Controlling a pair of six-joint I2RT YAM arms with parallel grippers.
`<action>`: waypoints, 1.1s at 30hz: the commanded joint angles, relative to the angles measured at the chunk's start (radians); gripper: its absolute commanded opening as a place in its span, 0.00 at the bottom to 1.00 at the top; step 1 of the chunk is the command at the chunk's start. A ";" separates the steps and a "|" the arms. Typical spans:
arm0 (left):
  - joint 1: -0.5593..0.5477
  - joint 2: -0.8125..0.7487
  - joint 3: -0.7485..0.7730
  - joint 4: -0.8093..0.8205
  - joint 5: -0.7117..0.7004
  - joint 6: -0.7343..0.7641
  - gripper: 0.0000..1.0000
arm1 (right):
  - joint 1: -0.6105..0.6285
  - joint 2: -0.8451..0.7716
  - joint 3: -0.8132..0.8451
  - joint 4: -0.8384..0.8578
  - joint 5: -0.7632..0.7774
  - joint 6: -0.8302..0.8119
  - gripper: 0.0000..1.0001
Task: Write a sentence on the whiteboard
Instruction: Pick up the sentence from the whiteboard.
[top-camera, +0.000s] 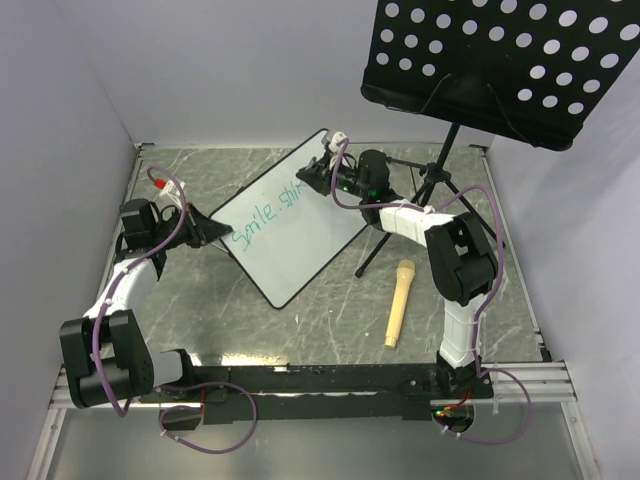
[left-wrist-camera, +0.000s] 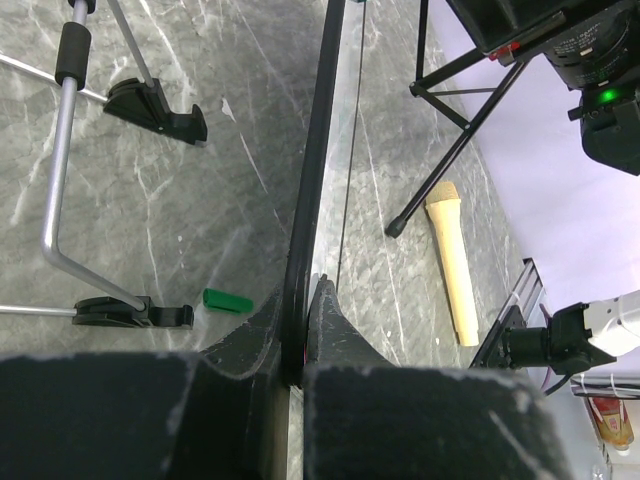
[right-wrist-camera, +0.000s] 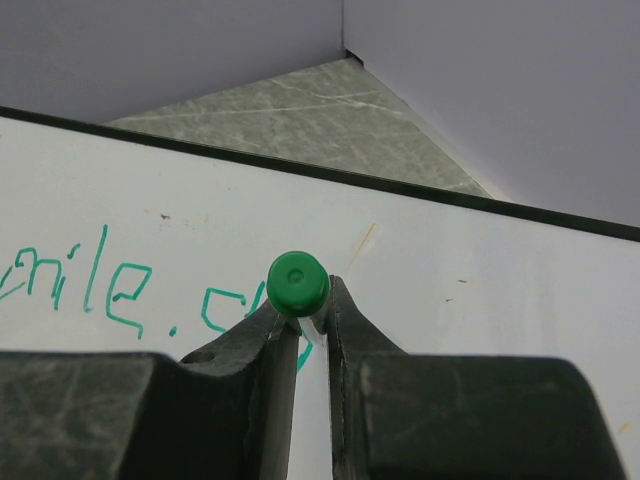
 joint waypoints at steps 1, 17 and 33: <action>-0.014 0.011 -0.007 -0.041 -0.193 0.246 0.01 | -0.017 0.024 0.054 0.013 0.008 -0.008 0.00; -0.014 0.009 -0.007 -0.036 -0.191 0.244 0.01 | -0.021 0.021 0.028 0.018 0.005 -0.011 0.00; -0.014 0.011 -0.006 -0.035 -0.202 0.241 0.01 | -0.024 -0.025 -0.078 0.062 -0.003 -0.017 0.00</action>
